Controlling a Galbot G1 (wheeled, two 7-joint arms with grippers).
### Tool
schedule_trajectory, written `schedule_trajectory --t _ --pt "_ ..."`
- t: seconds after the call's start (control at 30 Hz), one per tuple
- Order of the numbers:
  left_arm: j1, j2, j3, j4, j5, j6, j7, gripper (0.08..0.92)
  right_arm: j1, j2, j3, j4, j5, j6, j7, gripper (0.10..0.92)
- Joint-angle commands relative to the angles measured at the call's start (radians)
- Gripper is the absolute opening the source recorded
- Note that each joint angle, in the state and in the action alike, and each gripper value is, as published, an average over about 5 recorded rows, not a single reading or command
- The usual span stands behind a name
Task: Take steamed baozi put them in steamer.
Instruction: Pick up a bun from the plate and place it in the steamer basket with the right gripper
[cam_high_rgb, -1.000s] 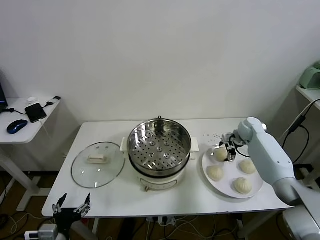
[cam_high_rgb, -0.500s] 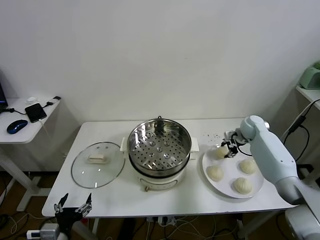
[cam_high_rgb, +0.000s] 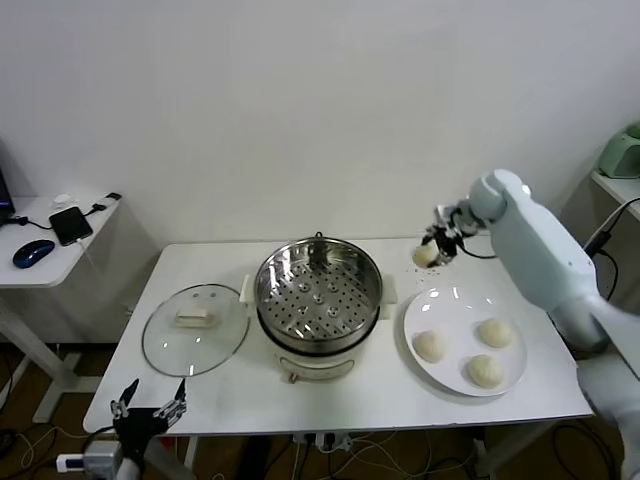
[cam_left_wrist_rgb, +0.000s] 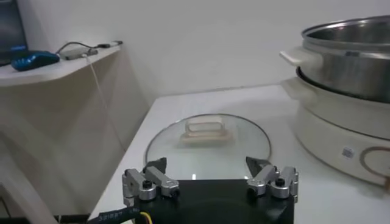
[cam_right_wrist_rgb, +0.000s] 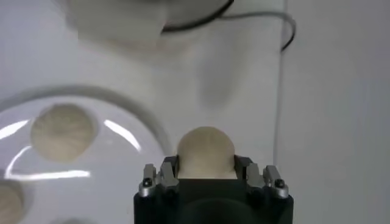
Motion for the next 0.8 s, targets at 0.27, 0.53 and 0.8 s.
schedule_trajectory --t 0.27,0.53,0.8 --pt "-0.008 -0.016 -0.01 -0.009 0.012 -0.006 -0.01 0.823 0.239 0.228 -0.339 -0.174 0.429 0.286 -0.018 0.609" --pt "0.003 -0.027 -0.006 -0.012 0.014 -0.012 -0.018 0.823 0.237 0.275 -0.432 -0.152 0.27 0.659 0.036 0.611" --pt "0.009 -0.03 -0.007 -0.01 0.012 -0.016 -0.021 0.823 0.199 0.309 -0.467 -0.146 0.147 0.841 0.087 0.609"
